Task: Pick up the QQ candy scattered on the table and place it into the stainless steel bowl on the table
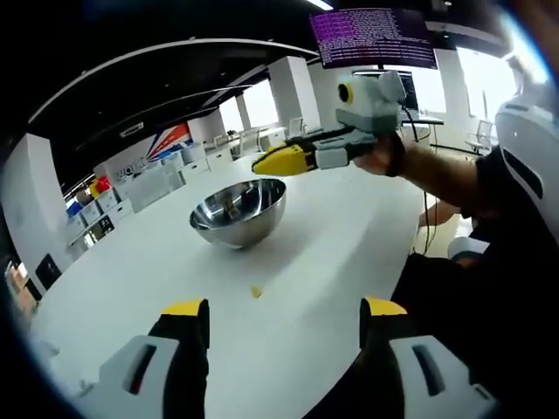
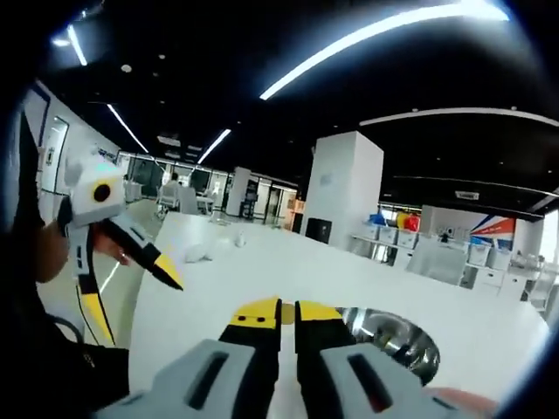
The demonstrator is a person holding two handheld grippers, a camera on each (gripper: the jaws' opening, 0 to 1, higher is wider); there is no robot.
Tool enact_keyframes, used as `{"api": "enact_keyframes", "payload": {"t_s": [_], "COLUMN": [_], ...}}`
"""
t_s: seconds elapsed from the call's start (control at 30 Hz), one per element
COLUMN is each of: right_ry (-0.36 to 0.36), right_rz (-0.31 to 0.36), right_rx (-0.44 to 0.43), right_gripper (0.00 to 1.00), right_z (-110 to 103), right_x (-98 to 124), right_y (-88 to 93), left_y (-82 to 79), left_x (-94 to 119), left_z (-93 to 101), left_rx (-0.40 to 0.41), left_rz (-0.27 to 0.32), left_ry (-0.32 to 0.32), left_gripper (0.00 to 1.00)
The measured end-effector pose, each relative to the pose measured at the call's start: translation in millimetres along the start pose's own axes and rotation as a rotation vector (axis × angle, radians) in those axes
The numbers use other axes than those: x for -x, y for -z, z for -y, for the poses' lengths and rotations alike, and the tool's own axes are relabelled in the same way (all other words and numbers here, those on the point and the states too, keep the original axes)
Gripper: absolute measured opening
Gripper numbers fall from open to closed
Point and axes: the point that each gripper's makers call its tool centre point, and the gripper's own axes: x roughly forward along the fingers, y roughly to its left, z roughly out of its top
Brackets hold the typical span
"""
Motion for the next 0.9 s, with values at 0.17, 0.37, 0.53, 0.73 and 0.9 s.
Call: {"api": "enact_keyframes", "payload": {"t_s": [0.17, 0.37, 0.53, 0.73, 0.9], "right_ry": [0.036, 0.031, 0.128, 0.148, 0.154], "right_rz": [0.054, 0.031, -0.107, -0.191, -0.194], "right_rx": [-0.052, -0.206, -0.221, -0.287, -0.319], "right_gripper": [0.04, 0.04, 0.05, 0.05, 0.05], "right_z": [29.1, 55.4, 84.1, 94.8, 98.8], "right_x": [-8.9, -29.3, -40.7, -46.0, -46.7], "right_y": [-25.6, -8.8, 46.5, 87.5, 93.7], "left_y": [-1.4, 0.4, 4.1, 5.6, 5.8], "left_x": [1.0, 1.6, 1.3, 0.4, -1.3], "left_z": [2.1, 3.5, 2.9, 1.3, 0.7], "left_rx": [-0.004, -0.003, 0.0, 0.001, 0.001], "left_rz": [0.002, 0.001, -0.005, -0.01, -0.012], "left_ry": [0.002, 0.004, 0.004, 0.003, 0.005], "left_gripper": [0.7, 0.69, 0.69, 0.69, 0.69]}}
